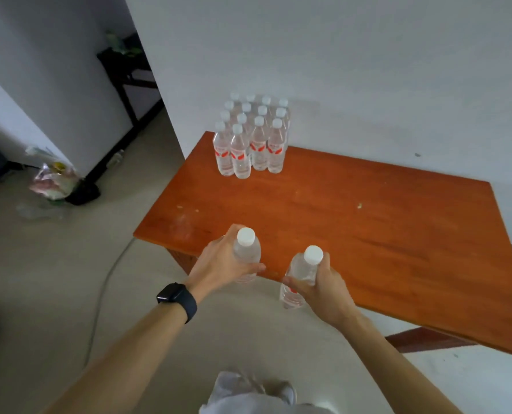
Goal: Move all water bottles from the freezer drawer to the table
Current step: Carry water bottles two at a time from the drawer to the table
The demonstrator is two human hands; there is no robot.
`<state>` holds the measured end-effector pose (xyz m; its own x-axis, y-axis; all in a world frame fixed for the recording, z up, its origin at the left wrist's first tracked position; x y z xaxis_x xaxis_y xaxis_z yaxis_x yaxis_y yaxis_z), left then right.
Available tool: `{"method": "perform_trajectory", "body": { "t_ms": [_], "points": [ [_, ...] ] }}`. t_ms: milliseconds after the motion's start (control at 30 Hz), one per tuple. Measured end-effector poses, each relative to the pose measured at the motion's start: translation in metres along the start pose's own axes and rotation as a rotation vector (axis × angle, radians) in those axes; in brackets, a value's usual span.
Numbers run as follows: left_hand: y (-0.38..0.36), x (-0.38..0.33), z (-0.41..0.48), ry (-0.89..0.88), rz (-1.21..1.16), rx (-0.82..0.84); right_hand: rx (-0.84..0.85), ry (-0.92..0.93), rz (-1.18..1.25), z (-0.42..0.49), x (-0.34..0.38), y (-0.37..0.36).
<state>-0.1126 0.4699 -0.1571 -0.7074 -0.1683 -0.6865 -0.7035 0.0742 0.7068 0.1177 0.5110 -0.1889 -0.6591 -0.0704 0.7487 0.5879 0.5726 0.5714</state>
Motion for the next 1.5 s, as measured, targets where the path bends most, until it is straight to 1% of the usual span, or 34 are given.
{"method": "perform_trajectory", "body": {
  "t_ms": [133,267,400,500,567,633,667,767,800,900,967,1167,1267,1367,1500],
  "points": [
    [0.015,0.019,0.063,-0.043,0.048,0.014,0.058,-0.022,0.043,0.061,0.003,0.001],
    [0.032,0.048,0.132,-0.019,0.089,0.03,0.078,-0.062,0.104,0.125,0.007,-0.003],
    [0.054,0.06,0.197,-0.067,0.052,0.064,0.053,-0.102,0.173,0.187,0.025,-0.004],
    [0.066,0.06,0.241,-0.12,0.092,0.137,0.033,-0.149,0.215,0.228,0.035,-0.001],
    [0.075,0.057,0.275,-0.183,0.148,0.169,0.004,-0.143,0.227,0.255,0.044,0.007],
    [0.084,0.048,0.304,-0.26,0.225,0.169,-0.048,-0.146,0.249,0.278,0.051,0.015],
    [0.088,0.041,0.315,-0.32,0.304,0.143,-0.079,-0.144,0.27,0.288,0.054,0.019],
    [0.096,0.022,0.341,-0.515,0.679,-0.05,-0.155,-0.125,0.258,0.317,0.064,0.033],
    [0.098,0.021,0.351,-0.541,0.757,-0.087,-0.167,-0.122,0.252,0.326,0.068,0.038],
    [0.108,0.026,0.374,-0.527,0.818,-0.161,-0.185,-0.127,0.236,0.355,0.072,0.05],
    [0.109,0.029,0.386,-0.51,0.816,-0.163,-0.191,-0.1,0.208,0.373,0.077,0.055],
    [0.111,0.037,0.41,-0.417,0.868,-0.09,-0.2,-0.05,0.197,0.408,0.074,0.05],
    [0.107,0.039,0.416,-0.442,0.927,-0.005,-0.259,0.001,0.172,0.408,0.069,0.046],
    [0.107,0.044,0.417,-0.479,0.895,0.047,-0.228,-0.084,0.283,0.41,0.043,0.033],
    [0.107,0.04,0.417,-0.503,0.915,0.032,-0.088,-0.233,0.324,0.415,0.01,0.005]
  ]
}}
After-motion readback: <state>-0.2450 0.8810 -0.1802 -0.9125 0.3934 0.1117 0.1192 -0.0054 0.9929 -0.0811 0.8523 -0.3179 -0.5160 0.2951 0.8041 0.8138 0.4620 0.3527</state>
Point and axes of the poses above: each hand's wrist, its own z-axis towards the middle knuckle, its own y-axis out of the back of the hand, x = y × z, the point moved 9 cm from there along z, towards the middle knuckle, and after that the axes turned 9 degrees about x, right-handed, at the moved point
